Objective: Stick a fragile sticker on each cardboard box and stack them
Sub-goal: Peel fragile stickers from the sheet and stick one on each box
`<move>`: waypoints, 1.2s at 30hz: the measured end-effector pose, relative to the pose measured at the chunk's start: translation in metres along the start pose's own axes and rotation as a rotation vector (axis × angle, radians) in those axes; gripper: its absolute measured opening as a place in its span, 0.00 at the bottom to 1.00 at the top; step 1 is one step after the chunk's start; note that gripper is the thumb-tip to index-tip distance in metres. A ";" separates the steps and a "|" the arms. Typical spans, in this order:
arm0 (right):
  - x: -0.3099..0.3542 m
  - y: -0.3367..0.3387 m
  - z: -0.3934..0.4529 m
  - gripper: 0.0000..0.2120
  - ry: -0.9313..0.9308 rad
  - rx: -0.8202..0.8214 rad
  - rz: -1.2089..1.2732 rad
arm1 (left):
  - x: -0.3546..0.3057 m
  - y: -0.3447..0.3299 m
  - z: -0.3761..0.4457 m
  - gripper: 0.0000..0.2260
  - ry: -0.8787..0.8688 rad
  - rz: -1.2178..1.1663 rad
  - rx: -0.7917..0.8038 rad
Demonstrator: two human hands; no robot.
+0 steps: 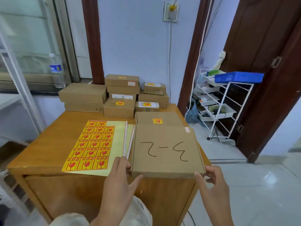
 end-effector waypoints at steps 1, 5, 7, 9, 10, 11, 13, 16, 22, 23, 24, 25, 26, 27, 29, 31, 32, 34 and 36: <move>-0.003 -0.001 0.001 0.12 0.007 -0.007 -0.015 | 0.001 -0.001 -0.003 0.26 -0.006 -0.002 0.011; -0.010 0.002 0.006 0.11 0.003 -0.003 -0.042 | 0.005 -0.001 -0.004 0.22 0.011 -0.031 0.021; -0.009 0.002 0.011 0.09 0.007 0.004 -0.030 | 0.003 -0.002 -0.001 0.21 -0.006 -0.020 0.028; -0.004 0.000 0.019 0.07 0.016 0.022 -0.019 | -0.002 -0.003 0.009 0.20 -0.017 -0.002 0.054; -0.001 -0.003 0.026 0.06 0.012 0.038 -0.020 | -0.003 -0.005 0.016 0.20 -0.016 0.015 0.069; 0.000 -0.007 0.033 0.06 0.009 0.056 -0.029 | -0.003 -0.007 0.025 0.20 -0.014 0.033 0.079; 0.003 -0.015 0.049 0.06 0.011 0.089 -0.067 | 0.000 -0.012 0.044 0.20 -0.003 0.063 0.087; 0.001 -0.025 0.068 0.08 0.022 0.104 -0.131 | 0.005 -0.017 0.065 0.19 0.036 0.066 0.107; -0.006 -0.025 0.075 0.15 0.012 0.158 -0.189 | 0.015 -0.011 0.064 0.15 -0.006 0.010 0.149; -0.005 -0.025 0.073 0.18 0.035 0.149 -0.231 | 0.019 -0.004 0.062 0.15 -0.036 0.009 0.149; -0.003 -0.025 0.071 0.20 0.087 0.111 -0.311 | 0.024 0.003 0.061 0.13 -0.066 0.023 0.145; 0.002 -0.027 0.068 0.23 0.160 0.071 -0.414 | 0.030 0.012 0.061 0.12 -0.088 0.047 0.130; 0.008 -0.030 0.065 0.24 0.246 0.051 -0.503 | 0.037 0.021 0.064 0.11 -0.102 0.082 0.111; 0.016 -0.036 0.062 0.24 0.326 0.057 -0.571 | 0.046 0.031 0.068 0.10 -0.107 0.124 0.093; 0.037 -0.051 0.059 0.22 0.423 0.130 -0.649 | 0.065 0.048 0.081 0.09 -0.100 0.203 0.065; 0.057 -0.075 0.061 0.21 0.480 0.227 -0.717 | 0.085 0.062 0.098 0.09 -0.087 0.272 0.054; 0.066 -0.091 0.062 0.20 0.514 0.284 -0.738 | 0.094 0.067 0.107 0.08 -0.076 0.306 0.058; 0.084 -0.130 0.067 0.17 0.592 0.401 -0.714 | 0.110 0.074 0.127 0.08 -0.070 0.379 0.078; 0.096 -0.174 0.077 0.15 0.695 0.492 -0.705 | 0.123 0.078 0.146 0.09 -0.093 0.446 0.108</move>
Point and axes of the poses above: each hand's wrist, its own z-axis towards the middle knuckle, its own y-axis out of the back of the hand, x = y × z, the point moved 1 cm from there along z, towards the middle knuckle, and after that the axes turned 8 degrees about z, right-handed, at the moved point
